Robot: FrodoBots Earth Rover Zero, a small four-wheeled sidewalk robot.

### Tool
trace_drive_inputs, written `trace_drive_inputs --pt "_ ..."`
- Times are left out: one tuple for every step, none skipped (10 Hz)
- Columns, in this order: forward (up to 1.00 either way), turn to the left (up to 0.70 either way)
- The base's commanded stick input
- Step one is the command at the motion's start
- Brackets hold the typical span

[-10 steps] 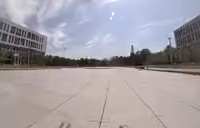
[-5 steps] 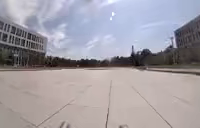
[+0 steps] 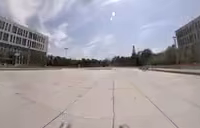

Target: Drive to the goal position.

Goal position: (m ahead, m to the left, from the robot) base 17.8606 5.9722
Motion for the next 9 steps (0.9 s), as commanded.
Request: trace_drive_inputs --pt "0.70 -0.27" --pt "0.70 -0.35" --pt "0.70 -0.30" --pt "0.70 0.00" --pt "0.70 0.00" --pt "0.70 0.00" --pt "0.70 0.00" --pt "0.70 0.00" --pt "0.70 0.00"
